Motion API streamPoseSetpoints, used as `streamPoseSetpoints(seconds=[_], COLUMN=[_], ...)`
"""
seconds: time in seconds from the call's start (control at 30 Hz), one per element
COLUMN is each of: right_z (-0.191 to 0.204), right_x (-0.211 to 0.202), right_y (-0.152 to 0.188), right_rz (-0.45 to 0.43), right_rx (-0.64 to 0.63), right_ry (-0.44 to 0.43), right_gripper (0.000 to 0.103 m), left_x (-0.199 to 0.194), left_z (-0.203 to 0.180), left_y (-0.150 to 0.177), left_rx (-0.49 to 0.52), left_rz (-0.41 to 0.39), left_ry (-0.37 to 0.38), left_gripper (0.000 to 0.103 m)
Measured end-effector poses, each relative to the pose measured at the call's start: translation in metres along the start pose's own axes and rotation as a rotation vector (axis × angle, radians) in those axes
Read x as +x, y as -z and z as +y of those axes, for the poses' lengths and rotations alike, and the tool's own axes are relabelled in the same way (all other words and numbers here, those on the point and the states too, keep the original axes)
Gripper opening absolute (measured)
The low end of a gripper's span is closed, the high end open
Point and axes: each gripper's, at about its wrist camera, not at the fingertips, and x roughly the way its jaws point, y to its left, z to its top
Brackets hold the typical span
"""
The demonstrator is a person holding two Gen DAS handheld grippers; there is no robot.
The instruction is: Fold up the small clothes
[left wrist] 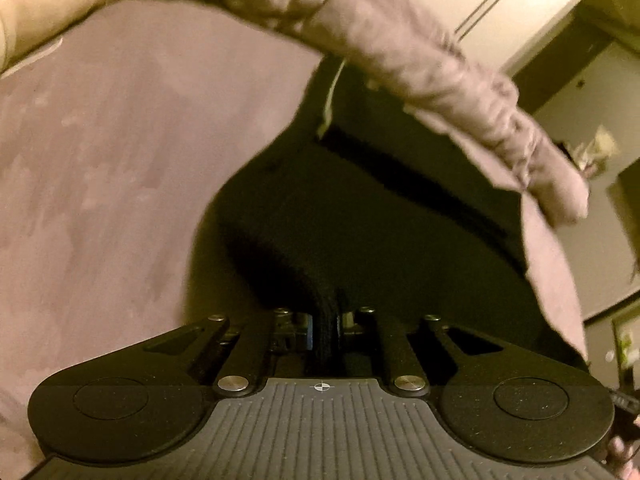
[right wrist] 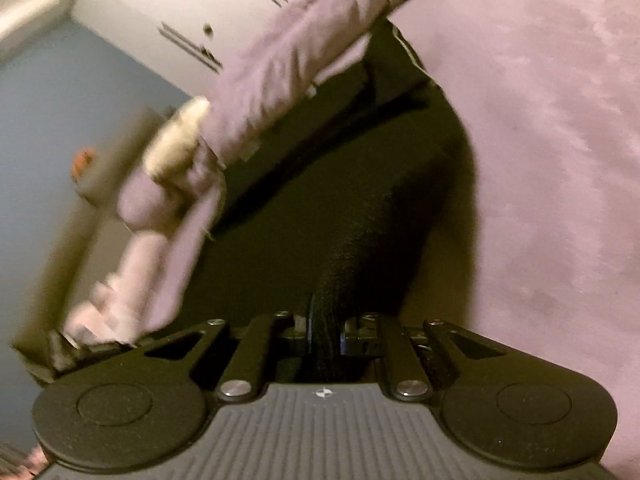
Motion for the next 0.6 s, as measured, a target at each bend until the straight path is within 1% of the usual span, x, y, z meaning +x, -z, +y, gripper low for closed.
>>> streamPoseSetpoints(seconds=[0.13, 0.23, 0.43, 0.6], right_z=[0.013, 0.018, 0.025, 0.023], right_x=[0.009, 0.015, 0.023, 0.032], right_y=[-0.014, -0.026, -0.051, -0.075], right_rz=[-0.051, -0.078, -0.142, -0.183], right_rx=[0.024, 0.034, 0.036, 0.039], right_ry=[-0.068, -0.086, -0.093, -0.067], right_gripper=[0.011, 0.011, 0.011, 0.011], left_x=[-0.003, -0.002, 0.001, 0.009], left_z=[-0.013, -0.02, -0.021, -0.014], left_y=[-0.017, -0.027, -0.052, -0.075], left_rx=[0.015, 0.014, -0.032, -0.07], left_rz=[-0.055, -0.081, -0.124, -0.144], left_ry=[0.008, 0.0, 0.008, -0.009], left_gripper=[0.012, 0.012, 0.012, 0.012])
